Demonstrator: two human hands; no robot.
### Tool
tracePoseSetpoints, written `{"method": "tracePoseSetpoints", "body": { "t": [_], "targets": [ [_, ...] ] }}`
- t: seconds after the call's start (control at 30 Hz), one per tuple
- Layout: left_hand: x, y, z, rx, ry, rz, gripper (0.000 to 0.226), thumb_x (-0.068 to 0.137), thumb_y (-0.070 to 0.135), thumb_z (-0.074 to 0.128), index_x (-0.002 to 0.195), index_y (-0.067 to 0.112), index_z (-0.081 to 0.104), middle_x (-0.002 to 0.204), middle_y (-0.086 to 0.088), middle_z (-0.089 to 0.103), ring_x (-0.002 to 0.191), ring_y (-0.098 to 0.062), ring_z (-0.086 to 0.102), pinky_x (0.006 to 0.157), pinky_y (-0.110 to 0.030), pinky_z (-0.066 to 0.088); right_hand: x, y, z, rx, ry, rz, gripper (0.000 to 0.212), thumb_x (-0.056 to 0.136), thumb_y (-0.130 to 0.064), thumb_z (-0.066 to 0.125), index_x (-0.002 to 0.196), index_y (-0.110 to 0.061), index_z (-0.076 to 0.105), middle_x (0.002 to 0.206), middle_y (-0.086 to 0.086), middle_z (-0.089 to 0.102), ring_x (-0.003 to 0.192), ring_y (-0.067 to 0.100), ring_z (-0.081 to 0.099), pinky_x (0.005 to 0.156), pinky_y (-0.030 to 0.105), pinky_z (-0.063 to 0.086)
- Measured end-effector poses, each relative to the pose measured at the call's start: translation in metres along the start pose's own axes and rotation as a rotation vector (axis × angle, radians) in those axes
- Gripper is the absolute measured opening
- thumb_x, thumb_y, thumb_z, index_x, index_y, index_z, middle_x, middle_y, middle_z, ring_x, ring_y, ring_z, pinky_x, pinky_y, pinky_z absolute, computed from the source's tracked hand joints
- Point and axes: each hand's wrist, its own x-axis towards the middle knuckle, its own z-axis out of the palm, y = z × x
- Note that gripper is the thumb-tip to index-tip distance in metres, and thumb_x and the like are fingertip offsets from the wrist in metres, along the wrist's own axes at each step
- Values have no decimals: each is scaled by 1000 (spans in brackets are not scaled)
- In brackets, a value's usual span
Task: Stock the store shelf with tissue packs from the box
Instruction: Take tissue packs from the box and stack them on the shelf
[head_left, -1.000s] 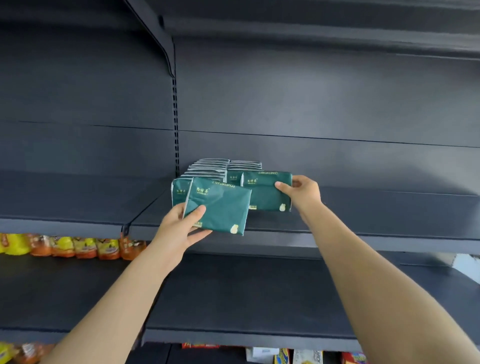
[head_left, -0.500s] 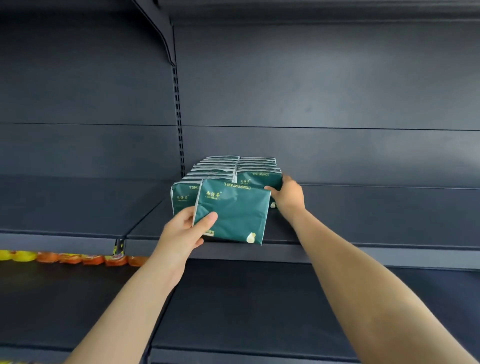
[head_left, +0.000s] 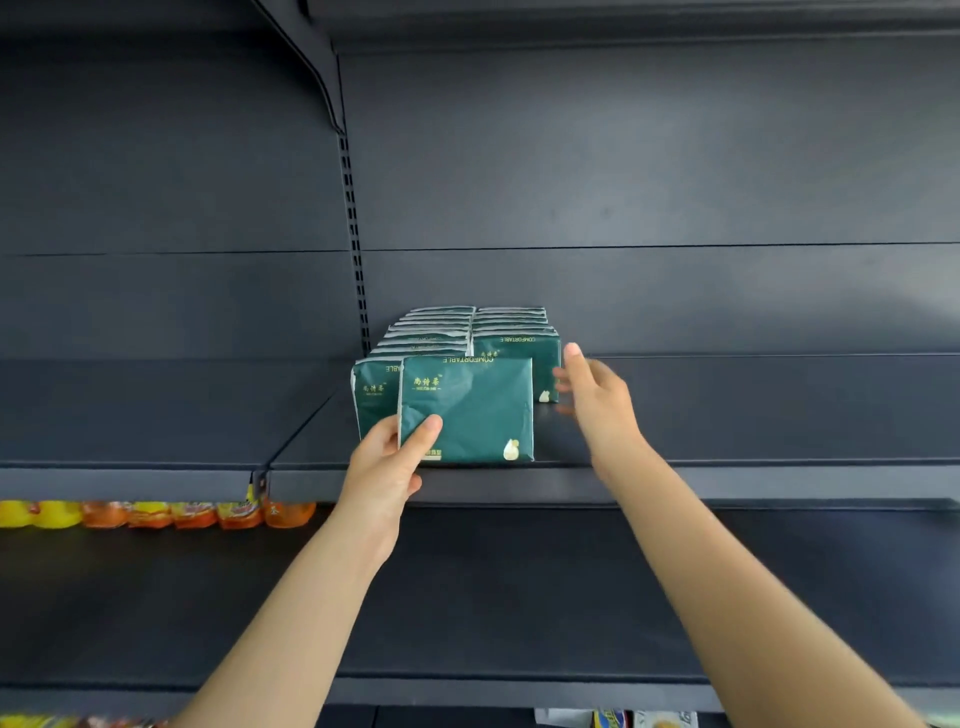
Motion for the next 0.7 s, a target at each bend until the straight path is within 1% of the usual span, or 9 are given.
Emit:
{"method": "tracePoseSetpoints", "body": {
  "t": [0.07,0.17,0.2,0.27,0.37,0.5,0.6,0.67,0.7],
  "targets": [
    [-3,1,5,-1,8,1,17,87,30,64,103,25,63,107,12,68,105,-8,59,76,-27,40,-34,-4,3,127,-71,-25,28,94,-44,48,102,-20,62,101,-8,67,91,7,63,88,31,53],
    [-5,1,11,19,-5,9,24,86,33,64,108,24,62,110,11,67,106,-8,58,74,-27,40,-63,-7,10,84,-146,-117,16,89,-31,61,103,-24,63,97,-14,68,94,5,65,82,21,53],
    [-6,2,12,33,-10,17,23,87,33,64,108,24,62,110,11,66,106,-8,58,74,-27,40,-66,-8,12,63,-142,-132,16,86,-27,66,100,-28,60,96,-14,68,93,5,65,81,21,53],
    [-7,4,13,72,-15,39,20,87,32,63,106,24,61,108,12,65,103,-7,58,74,-27,41,-64,-8,12,9,-107,-127,25,80,-22,74,96,-31,57,94,-13,68,90,5,65,82,25,53],
    [-7,8,11,181,-33,97,19,88,30,63,105,22,60,104,11,65,95,-7,58,69,-24,41,-54,-12,5,-53,-107,-110,31,74,-16,79,98,-24,61,93,-7,70,89,12,67,83,31,54],
    [-3,16,6,344,-5,206,23,86,28,65,108,21,58,98,10,63,90,-2,58,71,-19,43,-35,-21,-13,-40,-99,-99,32,74,-9,78,103,-14,64,95,0,71,86,18,69,75,33,56],
    [7,22,1,604,105,401,24,87,28,65,108,19,58,101,8,60,93,-8,56,75,-16,40,-9,-22,-21,-77,-45,-73,33,75,-11,78,103,-16,61,97,1,70,89,21,68,79,41,57],
    [18,27,-2,893,164,583,29,87,31,63,110,15,59,108,5,56,101,-14,52,86,-23,39,8,-19,-20,-126,-19,-70,33,75,-13,78,101,-19,59,99,0,68,91,22,67,80,45,56],
    [25,31,-3,1042,182,675,33,88,33,62,113,12,59,111,1,55,105,-17,50,91,-27,38,16,-16,-19,-162,-2,-76,34,75,-15,78,102,-19,58,102,0,67,93,21,66,82,44,56]
  ]
}}
